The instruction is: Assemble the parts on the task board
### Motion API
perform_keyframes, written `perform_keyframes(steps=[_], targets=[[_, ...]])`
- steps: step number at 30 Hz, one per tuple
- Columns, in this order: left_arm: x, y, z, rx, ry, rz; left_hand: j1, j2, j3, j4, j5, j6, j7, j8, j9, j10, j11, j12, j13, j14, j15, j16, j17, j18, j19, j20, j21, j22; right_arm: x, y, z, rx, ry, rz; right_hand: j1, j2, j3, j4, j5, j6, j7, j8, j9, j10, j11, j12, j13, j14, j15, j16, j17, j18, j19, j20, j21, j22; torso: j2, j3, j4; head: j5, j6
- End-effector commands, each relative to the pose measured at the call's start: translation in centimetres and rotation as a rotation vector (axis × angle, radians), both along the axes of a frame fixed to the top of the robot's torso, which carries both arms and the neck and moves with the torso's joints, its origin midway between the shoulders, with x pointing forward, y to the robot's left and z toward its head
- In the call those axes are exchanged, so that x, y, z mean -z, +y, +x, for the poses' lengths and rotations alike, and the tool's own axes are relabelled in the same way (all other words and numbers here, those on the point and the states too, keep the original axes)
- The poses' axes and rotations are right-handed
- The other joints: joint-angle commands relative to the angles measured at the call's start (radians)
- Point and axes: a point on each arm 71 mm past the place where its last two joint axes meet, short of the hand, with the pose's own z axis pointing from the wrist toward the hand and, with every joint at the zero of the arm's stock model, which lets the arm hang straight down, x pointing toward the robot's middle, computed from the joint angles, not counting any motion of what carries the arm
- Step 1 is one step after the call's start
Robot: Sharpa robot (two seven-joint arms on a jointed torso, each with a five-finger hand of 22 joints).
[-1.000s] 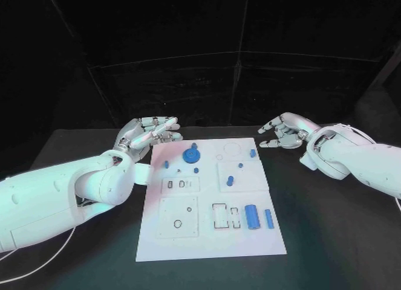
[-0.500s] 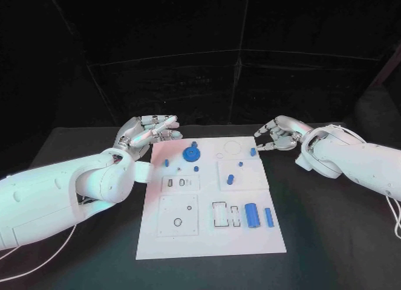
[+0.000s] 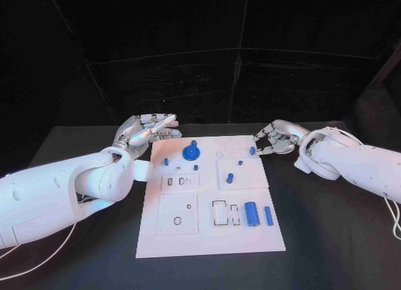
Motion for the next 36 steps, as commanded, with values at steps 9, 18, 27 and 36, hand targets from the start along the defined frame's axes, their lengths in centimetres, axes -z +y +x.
perform_keyframes(steps=[9, 18, 27, 36], targets=[[-0.1, -0.1, 0.0, 0.014, -0.010, -0.004, 0.002, 0.005, -0.002, -0.005, -0.005, 0.003, -0.001, -0.006, 0.000, -0.001, -0.001, -0.006, -0.001, 0.007, 0.001, -0.006, 0.001, 0.014, 0.006, -0.002, -0.002, -0.002, 0.6, 0.4, 0.1, -0.008, 0.014, -0.024, 0.003, 0.010, -0.002, -0.008, 0.003, 0.017, -0.001, 0.006, 0.002, -0.003, -0.005, -0.001, 0.020, 0.072, -0.008, -0.002, 0.101, -0.003, -0.007, 0.000, -0.006, 0.039, 0.000, 0.0011, -0.0004, -0.007, -0.005], [-0.1, -0.1, 0.0, 0.012, -0.010, -0.003, 0.002, 0.005, -0.002, -0.005, -0.005, 0.003, -0.001, -0.006, 0.000, -0.001, -0.001, -0.006, -0.001, 0.007, 0.001, -0.006, 0.001, 0.014, 0.006, -0.002, -0.002, -0.002, 0.7, 0.5, 0.4, 0.008, -0.003, -0.028, 0.001, 0.025, 0.003, -0.010, -0.002, 0.029, -0.003, 0.010, 0.003, 0.003, -0.007, 0.006, 0.026, 0.073, -0.010, 0.000, 0.107, -0.004, -0.001, -0.001, -0.003, 0.046, -0.001, 0.0016, -0.0003, -0.005, -0.005], [-0.1, -0.1, 0.0, 0.012, -0.009, -0.003, 0.002, 0.005, -0.002, -0.005, -0.005, 0.003, -0.001, -0.006, 0.000, -0.001, -0.001, -0.006, -0.001, 0.007, 0.001, -0.006, 0.001, 0.014, 0.006, -0.002, -0.002, -0.002, 1.0, 0.9, 0.6, 0.000, 0.015, -0.036, 0.001, 0.049, 0.019, -0.017, -0.036, 0.053, -0.008, 0.015, 0.003, 0.011, -0.012, 0.015, 0.034, 0.076, -0.014, 0.004, 0.116, -0.007, 0.007, -0.005, 0.001, 0.056, 0.000, 0.0013, -0.0006, -0.005, -0.005], [-0.1, 0.0, 0.0, 0.012, -0.008, -0.002, 0.002, 0.005, -0.002, -0.005, -0.005, 0.003, -0.001, -0.006, 0.000, -0.001, -0.001, -0.006, -0.001, 0.007, 0.001, -0.006, 0.001, 0.014, 0.006, -0.002, -0.002, -0.002, 1.4, 1.2, 0.5, -0.012, 0.037, -0.052, 0.002, 0.054, 0.025, -0.022, -0.044, 0.066, -0.011, 0.018, 0.003, 0.015, -0.014, 0.020, 0.038, 0.077, -0.016, 0.006, 0.121, -0.008, 0.011, -0.007, 0.003, 0.062, -0.001, 0.0017, -0.0007, -0.005, -0.005]])
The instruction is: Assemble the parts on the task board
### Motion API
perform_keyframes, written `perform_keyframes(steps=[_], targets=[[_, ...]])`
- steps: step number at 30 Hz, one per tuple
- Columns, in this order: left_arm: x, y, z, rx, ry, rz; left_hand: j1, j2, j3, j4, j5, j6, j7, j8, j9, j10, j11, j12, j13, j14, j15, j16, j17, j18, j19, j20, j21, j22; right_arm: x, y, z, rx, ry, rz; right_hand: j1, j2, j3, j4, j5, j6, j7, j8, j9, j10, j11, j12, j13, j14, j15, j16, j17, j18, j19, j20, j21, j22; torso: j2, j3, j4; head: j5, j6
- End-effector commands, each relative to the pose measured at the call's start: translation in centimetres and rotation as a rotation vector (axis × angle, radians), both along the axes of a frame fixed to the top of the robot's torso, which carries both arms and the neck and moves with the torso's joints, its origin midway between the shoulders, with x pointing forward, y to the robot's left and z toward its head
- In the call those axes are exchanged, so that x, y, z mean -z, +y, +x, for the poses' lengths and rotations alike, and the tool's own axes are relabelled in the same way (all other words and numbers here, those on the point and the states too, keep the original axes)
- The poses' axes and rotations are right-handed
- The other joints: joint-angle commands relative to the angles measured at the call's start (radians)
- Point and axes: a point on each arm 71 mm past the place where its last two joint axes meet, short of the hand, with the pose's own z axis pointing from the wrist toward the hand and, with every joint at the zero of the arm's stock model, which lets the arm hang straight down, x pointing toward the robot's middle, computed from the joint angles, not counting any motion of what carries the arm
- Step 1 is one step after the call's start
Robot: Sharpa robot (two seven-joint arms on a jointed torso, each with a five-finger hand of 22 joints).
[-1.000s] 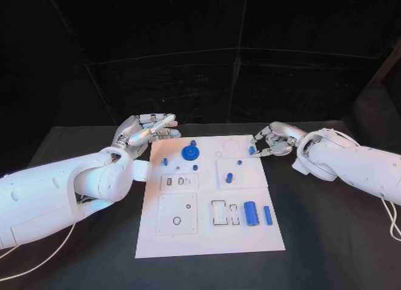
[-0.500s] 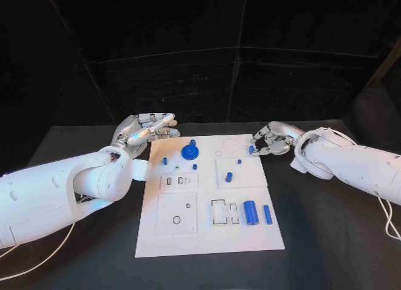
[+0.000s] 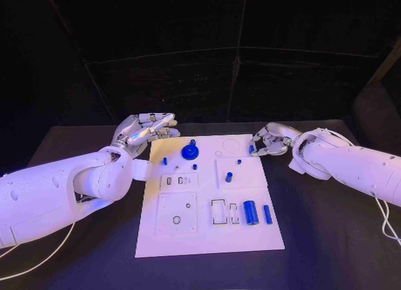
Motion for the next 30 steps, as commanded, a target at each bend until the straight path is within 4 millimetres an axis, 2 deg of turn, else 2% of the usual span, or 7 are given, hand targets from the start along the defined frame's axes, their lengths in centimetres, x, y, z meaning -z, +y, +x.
perform_keyframes(steps=[1, 17, 22, 27, 30], targets=[[-0.13, -0.11, -0.02, 0.013, -0.008, -0.003, 0.003, 0.005, -0.001, -0.007, -0.005, 0.003, -0.001, -0.007, 0.000, -0.001, -0.001, -0.006, -0.001, 0.008, 0.001, -0.007, 0.002, 0.014, 0.006, -0.002, -0.002, -0.001, 0.13, 0.18, -0.04, -0.013, 0.016, -0.018, 0.002, 0.011, 0.004, -0.002, -0.007, 0.008, 0.002, 0.006, 0.001, 0.002, -0.002, 0.004, 0.037, 0.073, -0.005, 0.006, 0.122, -0.008, 0.007, -0.003, 0.003, 0.062, 0.000, 0.0002, 0.0001, 0.001, -0.001], [-0.10, -0.04, 0.04, 0.010, -0.006, -0.001, 0.003, 0.005, -0.001, -0.007, -0.005, 0.003, -0.001, -0.007, 0.000, -0.001, -0.001, -0.007, -0.001, 0.008, 0.001, -0.007, 0.002, 0.014, 0.006, -0.002, -0.002, -0.001, 0.38, 0.42, -0.03, -0.016, 0.022, -0.026, -0.003, 0.026, 0.020, -0.007, -0.013, 0.041, -0.007, 0.014, 0.002, 0.005, -0.009, 0.006, 0.040, 0.074, -0.011, 0.007, 0.124, -0.009, 0.010, -0.008, 0.004, 0.066, 0.000, 0.0002, -0.0002, -0.001, -0.001], [-0.10, -0.03, 0.04, 0.010, -0.006, 0.000, 0.003, 0.005, -0.001, -0.007, -0.005, 0.003, -0.001, -0.007, 0.000, -0.001, -0.001, -0.007, -0.001, 0.008, 0.001, -0.007, 0.002, 0.014, 0.006, -0.002, -0.002, -0.001, 0.39, 0.42, 0.01, -0.013, 0.021, -0.026, -0.009, 0.038, 0.031, -0.006, -0.012, 0.063, -0.013, 0.020, 0.003, 0.009, -0.014, 0.010, 0.044, 0.075, -0.015, 0.009, 0.129, -0.010, 0.013, -0.011, 0.006, 0.070, 0.000, 0.0002, 0.0005, -0.002, -0.001], [-0.09, -0.01, 0.04, 0.010, -0.005, 0.000, 0.003, 0.005, -0.001, -0.008, -0.005, 0.003, -0.001, -0.008, 0.000, -0.002, -0.001, -0.008, -0.001, 0.008, 0.001, -0.008, 0.003, 0.014, 0.006, -0.002, -0.003, -0.002, 0.28, 0.44, 0.08, -0.003, 0.004, -0.021, -0.010, 0.062, 0.050, -0.006, -0.012, 0.095, -0.026, 0.033, 0.006, 0.013, -0.025, 0.015, 0.049, 0.076, -0.023, 0.010, 0.132, -0.011, 0.017, -0.018, 0.008, 0.076, 0.000, 0.0002, 0.0000, -0.002, -0.001], [-0.08, -0.01, 0.04, 0.011, -0.004, 0.000, 0.003, 0.005, -0.001, -0.008, -0.005, 0.003, -0.001, -0.008, 0.000, -0.002, -0.001, -0.008, -0.001, 0.008, 0.001, -0.008, 0.003, 0.014, 0.006, -0.002, -0.003, -0.002, 0.03, 0.39, 0.15, 0.015, -0.029, -0.009, -0.002, 0.080, 0.072, -0.013, -0.032, 0.114, -0.035, 0.041, 0.008, 0.017, -0.033, 0.018, 0.053, 0.077, -0.030, 0.012, 0.136, -0.012, 0.020, -0.025, 0.010, 0.081, 0.000, 0.0002, -0.0002, -0.002, -0.002]])
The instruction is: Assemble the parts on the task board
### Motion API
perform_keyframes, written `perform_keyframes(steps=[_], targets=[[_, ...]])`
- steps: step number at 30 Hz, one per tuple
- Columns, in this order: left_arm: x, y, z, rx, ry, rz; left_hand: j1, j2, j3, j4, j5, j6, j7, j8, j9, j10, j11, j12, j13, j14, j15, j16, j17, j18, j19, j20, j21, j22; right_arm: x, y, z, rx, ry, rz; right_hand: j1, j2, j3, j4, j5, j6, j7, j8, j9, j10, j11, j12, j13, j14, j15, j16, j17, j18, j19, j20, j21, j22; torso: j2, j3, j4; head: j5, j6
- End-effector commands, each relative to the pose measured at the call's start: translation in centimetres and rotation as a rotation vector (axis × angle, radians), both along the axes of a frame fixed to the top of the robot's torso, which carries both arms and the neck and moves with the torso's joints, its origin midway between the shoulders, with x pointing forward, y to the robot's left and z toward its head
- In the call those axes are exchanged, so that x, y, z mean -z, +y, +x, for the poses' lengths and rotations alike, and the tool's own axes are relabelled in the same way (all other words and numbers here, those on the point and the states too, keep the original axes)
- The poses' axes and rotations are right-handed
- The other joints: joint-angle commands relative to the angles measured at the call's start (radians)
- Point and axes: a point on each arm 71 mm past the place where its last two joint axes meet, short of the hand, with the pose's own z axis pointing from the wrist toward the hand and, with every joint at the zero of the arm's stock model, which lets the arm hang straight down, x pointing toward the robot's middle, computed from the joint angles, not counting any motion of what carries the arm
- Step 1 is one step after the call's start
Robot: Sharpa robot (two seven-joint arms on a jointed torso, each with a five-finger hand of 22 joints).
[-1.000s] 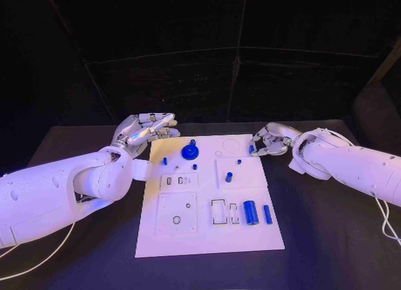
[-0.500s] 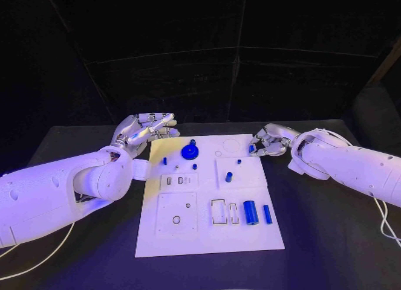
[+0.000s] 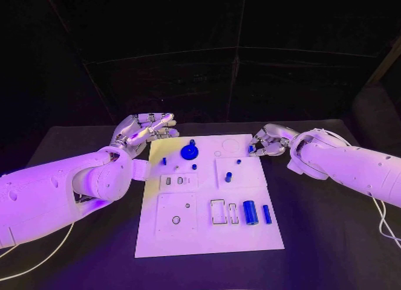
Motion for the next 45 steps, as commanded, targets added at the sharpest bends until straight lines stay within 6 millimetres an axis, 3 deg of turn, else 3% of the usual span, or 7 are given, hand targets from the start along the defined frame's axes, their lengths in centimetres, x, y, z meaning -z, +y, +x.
perform_keyframes(steps=[1, 5, 15, 24, 34, 39, 45], targets=[[-0.1, -0.1, 0.0, 0.014, -0.006, -0.003, 0.003, 0.005, 0.002, -0.005, -0.005, 0.003, -0.001, -0.004, 0.000, -0.002, -0.001, -0.003, -0.001, 0.008, 0.001, -0.004, 0.001, 0.014, 0.007, -0.002, -0.003, -0.001, -0.4, 0.0, 0.1, 0.026, -0.054, 0.013, 0.014, 0.035, 0.025, -0.007, -0.018, 0.026, -0.014, 0.013, 0.007, 0.003, -0.013, 0.007, 0.054, 0.079, -0.012, 0.008, 0.137, -0.012, 0.003, -0.009, 0.007, 0.082, 0.000, 0.0001, 0.0000, 0.001, -0.001], [-0.1, 0.0, 0.0, 0.013, -0.005, -0.002, 0.002, 0.006, 0.001, -0.005, -0.005, 0.002, 0.000, -0.004, -0.001, -0.002, -0.001, -0.004, -0.001, 0.008, 0.001, -0.004, 0.002, 0.014, 0.007, -0.002, -0.003, -0.001, -0.8, 0.0, 0.1, 0.053, -0.100, 0.030, 0.019, 0.043, 0.041, -0.014, -0.026, 0.030, -0.016, 0.015, 0.007, 0.007, -0.015, 0.012, 0.059, 0.080, -0.015, 0.010, 0.141, -0.014, 0.008, -0.012, 0.009, 0.089, -0.001, 0.0007, -0.0003, 0.001, 0.000], [-0.1, 0.3, 0.0, 0.009, -0.002, 0.001, 0.002, 0.005, 0.001, -0.005, -0.005, 0.002, 0.000, -0.004, -0.001, -0.002, 0.000, -0.004, -0.001, 0.008, 0.001, -0.004, 0.002, 0.013, 0.007, -0.002, -0.003, -0.001, -1.8, 1.4, -1.6, 0.091, -0.110, 0.070, -0.002, 0.039, 0.059, -0.014, -0.006, 0.027, -0.016, 0.012, 0.004, 0.010, -0.015, 0.013, 0.061, 0.080, -0.016, 0.011, 0.144, -0.016, 0.015, -0.016, 0.013, 0.099, -0.004, -0.0042, -0.0003, 0.000, 0.006], [0.1, 0.8, 0.5, -0.002, 0.005, 0.009, 0.001, 0.005, 0.001, -0.005, -0.005, 0.002, 0.000, -0.005, -0.001, -0.003, 0.000, -0.005, -0.001, 0.007, 0.001, -0.005, 0.002, 0.013, 0.006, -0.002, -0.003, -0.001, -2.9, 6.8, -3.9, 0.105, -0.093, 0.048, -0.013, 0.027, 0.087, -0.027, -0.014, 0.027, -0.014, 0.009, 0.002, 0.009, -0.015, 0.009, 0.059, 0.080, -0.016, 0.009, 0.141, -0.016, 0.016, -0.016, 0.014, 0.101, -0.019, -0.0111, 0.0004, 0.016, 0.005], [0.4, 0.9, 1.1, -0.011, 0.007, 0.015, 0.000, 0.006, 0.001, -0.005, -0.005, 0.002, 0.000, -0.005, -0.001, -0.003, 0.000, -0.005, -0.001, 0.007, 0.001, -0.005, 0.002, 0.013, 0.006, -0.002, -0.003, -0.001, -3.4, 13.3, -5.5, 0.012, -0.094, 0.044, -0.018, 0.024, 0.089, -0.027, -0.015, 0.028, -0.014, 0.009, 0.002, 0.009, -0.015, 0.008, 0.059, 0.079, -0.016, 0.008, 0.138, -0.017, 0.017, -0.016, 0.015, 0.102, -0.029, -0.0166, 0.0070, 0.047, -0.012], [0.4, 0.7, 1.3, -0.011, 0.008, 0.015, 0.000, 0.006, 0.001, -0.005, -0.005, 0.002, 0.000, -0.005, -0.001, -0.003, 0.000, -0.005, -0.001, 0.007, 0.001, -0.005, 0.002, 0.013, 0.006, -0.002, -0.003, -0.001, -3.3, 16.2, -5.8, -0.039, -0.092, 0.025, -0.018, 0.023, 0.090, -0.027, -0.015, 0.028, -0.015, 0.009, 0.002, 0.010, -0.015, 0.009, 0.059, 0.079, -0.016, 0.007, 0.137, -0.017, 0.018, -0.016, 0.015, 0.103, -0.034, -0.0218, 0.0105, 0.059, -0.021], [0.4, 0.6, 1.4, -0.011, 0.008, 0.016, -0.001, 0.007, 0.001, -0.005, -0.005, 0.003, 0.000, -0.005, 0.000, -0.002, 0.000, -0.005, -0.001, 0.007, 0.001, -0.005, 0.002, 0.013, 0.006, -0.002, -0.003, -0.002, -2.0, 18.7, -6.4, -0.077, -0.053, -0.021, -0.021, 0.020, 0.092, -0.028, -0.015, 0.028, -0.014, 0.009, 0.001, 0.007, -0.015, 0.005, 0.056, 0.078, -0.016, 0.006, 0.134, -0.017, 0.017, -0.016, 0.015, 0.101, -0.037, -0.0230, 0.0117, 0.072, -0.028]])
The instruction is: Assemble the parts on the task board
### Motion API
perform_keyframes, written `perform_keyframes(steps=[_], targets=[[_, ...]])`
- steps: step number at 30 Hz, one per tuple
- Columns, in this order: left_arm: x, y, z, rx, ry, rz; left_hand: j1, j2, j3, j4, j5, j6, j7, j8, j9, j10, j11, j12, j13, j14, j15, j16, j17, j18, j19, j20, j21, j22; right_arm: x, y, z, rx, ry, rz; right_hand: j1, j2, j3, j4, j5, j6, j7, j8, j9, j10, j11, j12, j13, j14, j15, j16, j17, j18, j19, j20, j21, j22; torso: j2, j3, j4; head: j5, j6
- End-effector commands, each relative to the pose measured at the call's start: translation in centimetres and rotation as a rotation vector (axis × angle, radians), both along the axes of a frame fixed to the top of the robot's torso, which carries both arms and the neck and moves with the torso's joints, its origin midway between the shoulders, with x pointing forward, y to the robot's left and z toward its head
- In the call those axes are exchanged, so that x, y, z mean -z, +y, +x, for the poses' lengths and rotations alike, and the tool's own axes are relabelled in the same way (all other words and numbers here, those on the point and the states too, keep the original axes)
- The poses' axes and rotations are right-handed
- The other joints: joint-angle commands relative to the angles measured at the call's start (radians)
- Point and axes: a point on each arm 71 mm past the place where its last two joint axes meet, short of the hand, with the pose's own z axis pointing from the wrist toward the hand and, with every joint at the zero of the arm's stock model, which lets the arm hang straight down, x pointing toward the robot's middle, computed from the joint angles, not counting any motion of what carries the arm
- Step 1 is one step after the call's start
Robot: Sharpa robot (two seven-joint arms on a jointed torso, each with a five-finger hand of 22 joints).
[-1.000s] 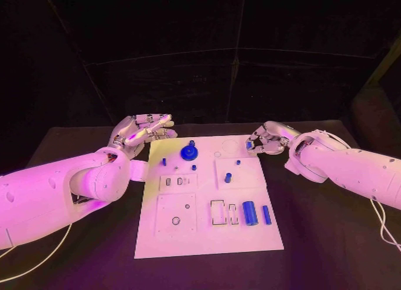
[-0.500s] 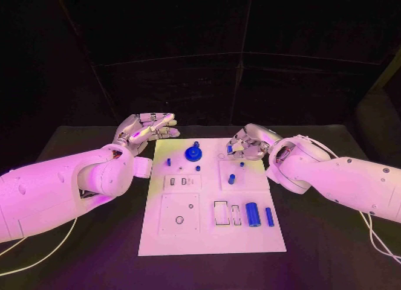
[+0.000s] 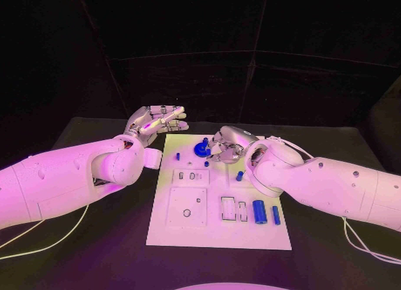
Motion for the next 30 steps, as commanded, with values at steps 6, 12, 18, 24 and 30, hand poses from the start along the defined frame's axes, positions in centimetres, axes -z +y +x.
perform_keyframes(steps=[6, 12, 18, 24, 30], targets=[[-0.1, -0.3, 0.1, 0.015, -0.008, -0.003, -0.001, 0.007, 0.001, -0.005, -0.005, 0.003, 0.000, -0.005, 0.000, -0.002, 0.000, -0.005, -0.001, 0.007, 0.001, -0.005, 0.002, 0.013, 0.007, -0.002, -0.003, -0.001, 1.4, 2.2, -0.8, -0.033, 0.025, -0.095, -0.013, -0.008, 0.018, 0.010, 0.000, 0.023, -0.015, 0.005, 0.002, -0.003, -0.004, -0.007, 0.055, 0.077, -0.004, -0.003, 0.133, -0.016, 0.002, -0.002, 0.006, 0.101, -0.001, -0.0005, -0.0001, 0.014, -0.007], [-0.1, -0.4, 0.1, 0.017, -0.007, -0.004, -0.001, 0.007, 0.001, -0.005, -0.005, 0.003, 0.000, -0.005, 0.000, -0.002, 0.000, -0.005, -0.001, 0.007, 0.001, -0.005, 0.002, 0.013, 0.007, -0.002, -0.003, -0.001, 2.1, 3.2, -1.3, -0.055, 0.035, -0.116, -0.014, -0.009, 0.018, 0.010, 0.000, 0.022, -0.014, 0.004, 0.002, -0.003, -0.004, -0.007, 0.055, 0.076, -0.004, -0.003, 0.132, -0.016, 0.002, -0.002, 0.006, 0.101, -0.001, 0.0001, 0.0008, 0.019, -0.014], [-0.1, -0.6, 0.1, 0.020, -0.006, -0.004, -0.002, 0.007, 0.001, -0.005, -0.005, 0.003, -0.001, -0.005, 0.000, -0.001, -0.001, -0.005, -0.001, 0.008, 0.001, -0.006, 0.002, 0.013, 0.007, -0.002, -0.004, -0.001, 2.9, 3.7, -1.7, -0.067, 0.043, -0.132, -0.017, -0.010, 0.020, 0.010, 0.003, 0.022, -0.014, 0.004, 0.002, -0.004, -0.004, -0.009, 0.054, 0.076, -0.004, -0.004, 0.131, -0.016, 0.002, -0.002, 0.006, 0.100, 0.000, 0.0005, 0.0006, 0.025, -0.018], [-0.1, -0.6, 0.1, 0.021, -0.006, -0.004, -0.002, 0.008, 0.001, -0.005, -0.005, 0.003, -0.001, -0.005, 0.000, -0.001, -0.001, -0.005, -0.001, 0.008, 0.001, -0.006, 0.002, 0.013, 0.007, -0.002, -0.004, -0.001, 3.5, 4.0, -1.9, -0.073, 0.046, -0.146, -0.020, -0.012, 0.021, 0.010, 0.003, 0.022, -0.014, 0.004, 0.002, -0.004, -0.004, -0.008, 0.054, 0.076, -0.004, -0.004, 0.131, -0.016, 0.001, -0.002, 0.005, 0.100, -0.001, 0.0006, 0.0010, 0.025, -0.021], [-0.1, -0.6, 0.1, 0.021, -0.005, -0.005, -0.002, 0.008, 0.001, -0.005, -0.005, 0.003, -0.001, -0.005, 0.000, -0.001, -0.001, -0.005, -0.001, 0.008, 0.001, -0.006, 0.002, 0.013, 0.007, -0.002, -0.004, -0.001, 3.8, 4.1, -2.0, -0.076, 0.049, -0.156, -0.026, -0.017, 0.023, 0.010, 0.004, 0.021, -0.013, 0.003, 0.001, -0.005, -0.003, -0.009, 0.054, 0.076, -0.003, -0.005, 0.130, -0.016, 0.000, -0.001, 0.005, 0.098, -0.001, 0.0007, 0.0009, 0.027, -0.024]])
